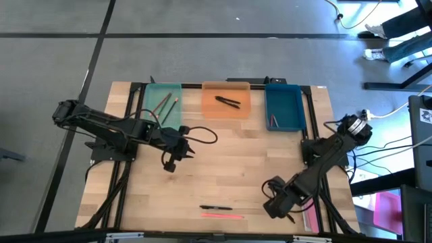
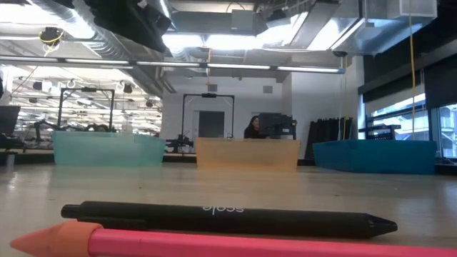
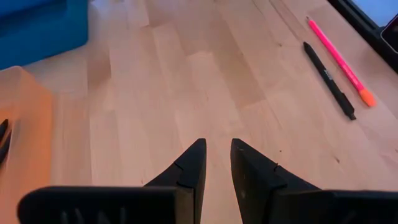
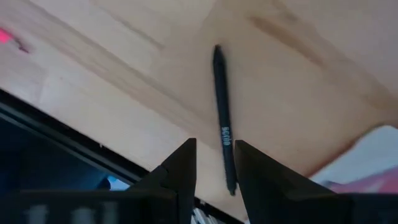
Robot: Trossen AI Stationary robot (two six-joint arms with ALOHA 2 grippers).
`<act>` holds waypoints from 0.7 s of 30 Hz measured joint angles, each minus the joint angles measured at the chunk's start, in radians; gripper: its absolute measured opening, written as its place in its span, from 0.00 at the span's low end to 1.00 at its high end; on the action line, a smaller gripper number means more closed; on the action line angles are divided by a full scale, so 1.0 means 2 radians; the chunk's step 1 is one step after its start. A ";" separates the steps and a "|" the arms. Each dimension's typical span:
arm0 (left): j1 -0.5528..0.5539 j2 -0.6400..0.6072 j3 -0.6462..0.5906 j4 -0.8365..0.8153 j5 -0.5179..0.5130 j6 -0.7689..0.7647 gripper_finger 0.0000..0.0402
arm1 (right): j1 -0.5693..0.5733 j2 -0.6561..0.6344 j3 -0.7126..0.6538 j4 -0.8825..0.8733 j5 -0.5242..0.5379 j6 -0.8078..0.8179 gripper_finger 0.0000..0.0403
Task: Sort crayons/erasers/pens/pencils in bins
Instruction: Put the black pen into the orange bin
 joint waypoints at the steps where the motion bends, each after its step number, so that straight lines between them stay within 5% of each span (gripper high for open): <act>1: 0.000 0.000 0.000 0.000 0.000 0.000 0.16 | 0.003 0.005 0.000 0.008 0.000 0.000 0.28; 21: 0.000 0.000 0.000 0.024 0.040 -0.002 0.16 | 0.056 0.068 0.000 0.035 -0.005 0.013 0.28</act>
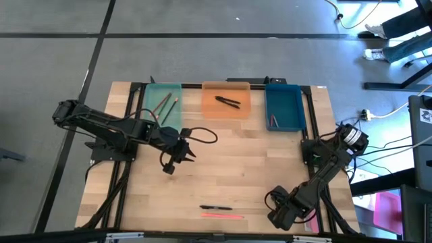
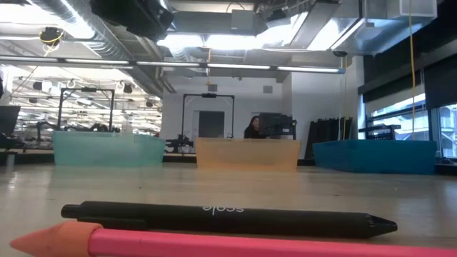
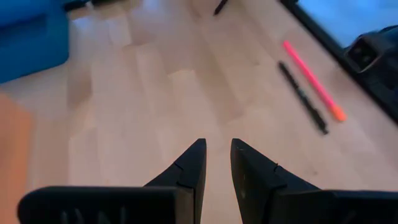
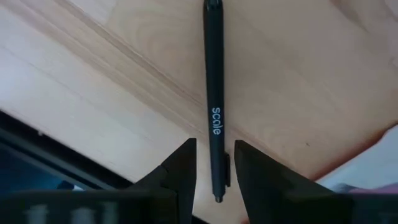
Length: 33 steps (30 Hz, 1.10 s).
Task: Sort crayons/erasers/pens/pencils in bins
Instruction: Put the black pen into the orange bin
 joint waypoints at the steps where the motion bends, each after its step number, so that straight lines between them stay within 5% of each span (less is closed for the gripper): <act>1: 0.000 0.000 0.000 0.004 0.006 0.000 0.16 | 0.001 0.002 0.000 0.000 0.000 0.000 0.28; 33: 0.000 0.000 0.000 0.012 0.014 0.003 0.16 | 0.008 0.050 0.001 0.015 -0.001 -0.004 0.28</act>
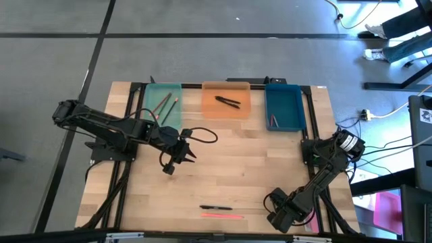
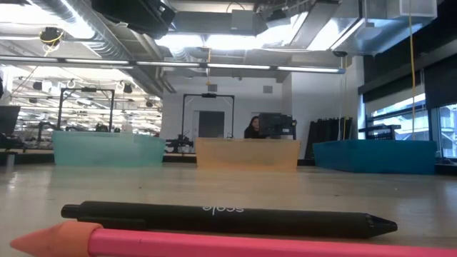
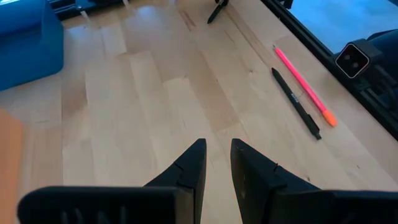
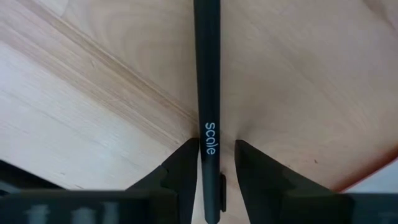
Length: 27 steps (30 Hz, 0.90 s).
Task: Sort crayons/erasers/pens/pencils in bins
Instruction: Put the black pen into the orange bin
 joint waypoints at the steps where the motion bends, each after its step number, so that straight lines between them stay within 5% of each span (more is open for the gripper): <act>1: 0.000 0.000 0.000 0.000 0.000 0.000 0.16 | 0.000 0.000 0.000 0.000 0.000 0.000 0.28; 14: 0.000 0.000 0.000 0.000 0.000 0.000 0.16 | -0.005 0.001 0.000 -0.006 -0.001 0.015 0.27; 27: 0.000 0.000 0.000 -0.004 0.000 0.000 0.16 | -0.013 0.002 0.000 -0.007 -0.003 0.014 0.08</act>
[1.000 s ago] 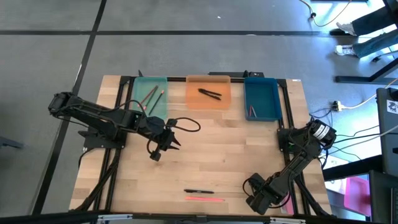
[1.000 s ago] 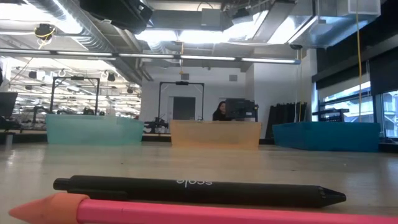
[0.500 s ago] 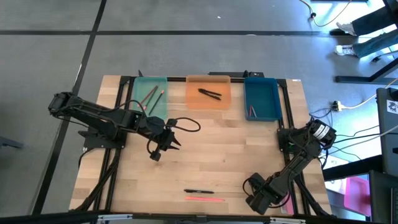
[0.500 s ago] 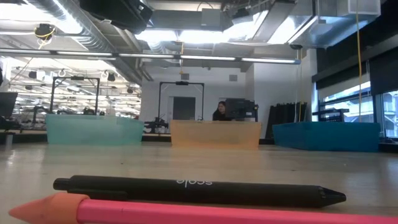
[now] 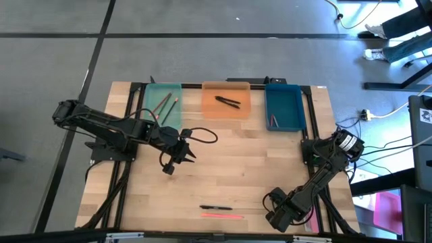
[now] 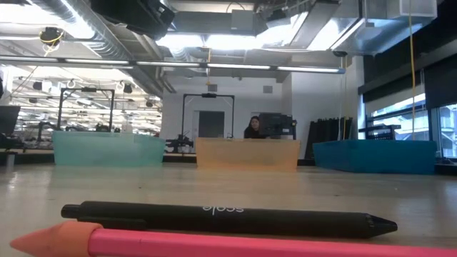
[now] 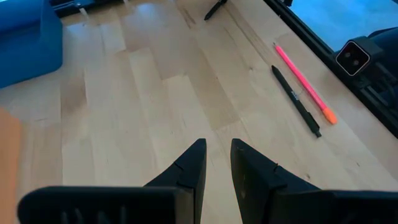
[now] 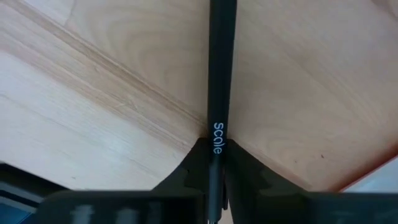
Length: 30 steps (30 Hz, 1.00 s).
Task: Sort crayons/erasers/pens/pencils in bins
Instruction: Put the black pen into the orange bin
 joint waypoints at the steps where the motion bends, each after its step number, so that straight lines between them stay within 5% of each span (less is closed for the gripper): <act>1: 0.000 0.000 0.000 0.000 0.000 0.000 0.16 | 0.000 0.000 0.000 0.000 0.000 0.000 0.08; 30: 0.000 0.000 0.000 -0.007 -0.002 0.000 0.16 | -0.072 0.000 -0.002 -0.036 0.000 -0.009 0.11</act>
